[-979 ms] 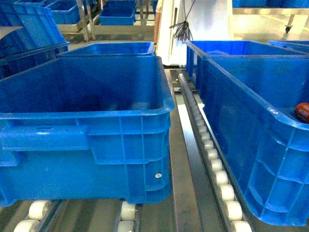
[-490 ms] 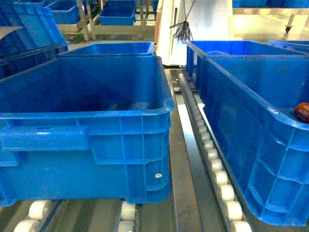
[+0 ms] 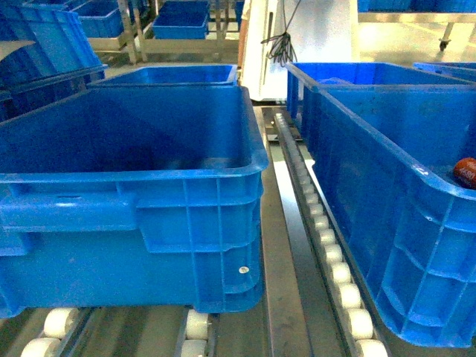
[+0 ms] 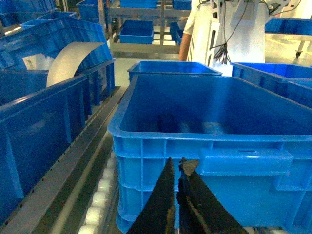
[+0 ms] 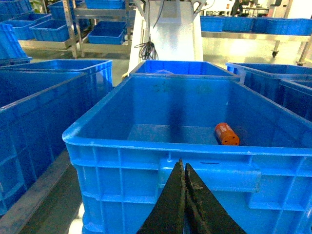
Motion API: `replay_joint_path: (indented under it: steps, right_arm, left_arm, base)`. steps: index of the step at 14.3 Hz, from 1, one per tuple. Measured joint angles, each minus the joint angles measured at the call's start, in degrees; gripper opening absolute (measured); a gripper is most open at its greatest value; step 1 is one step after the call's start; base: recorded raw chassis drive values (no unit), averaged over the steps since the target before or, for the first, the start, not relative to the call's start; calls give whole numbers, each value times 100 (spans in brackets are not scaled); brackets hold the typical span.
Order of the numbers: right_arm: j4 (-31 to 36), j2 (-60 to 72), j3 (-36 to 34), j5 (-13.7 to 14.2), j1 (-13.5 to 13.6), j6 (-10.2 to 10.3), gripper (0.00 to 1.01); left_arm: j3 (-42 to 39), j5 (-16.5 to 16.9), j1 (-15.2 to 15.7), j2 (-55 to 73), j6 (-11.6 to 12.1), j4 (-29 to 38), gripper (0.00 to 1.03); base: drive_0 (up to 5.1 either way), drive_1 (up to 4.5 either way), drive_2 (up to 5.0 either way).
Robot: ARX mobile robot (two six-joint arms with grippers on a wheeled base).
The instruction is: Sort blue parts and orange caps into right shelf containers
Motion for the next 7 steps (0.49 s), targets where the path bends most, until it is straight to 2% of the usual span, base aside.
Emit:
replay_joint_path:
  steps: [3,4,7]
  right_arm:
    - [11,0,0,0,0,0,14]
    - [11,0,0,0,0,0,23]
    - [11,0,0,0,0,0,64]
  left_arm:
    - [0,2,0,0,2,4,17]
    - [0,2,0,0,2,2,26]
    - [0,2,0,0,2,4,67]
  base:
    - [0,0,0]
    - [0,0,0]
    - [0,0,0]
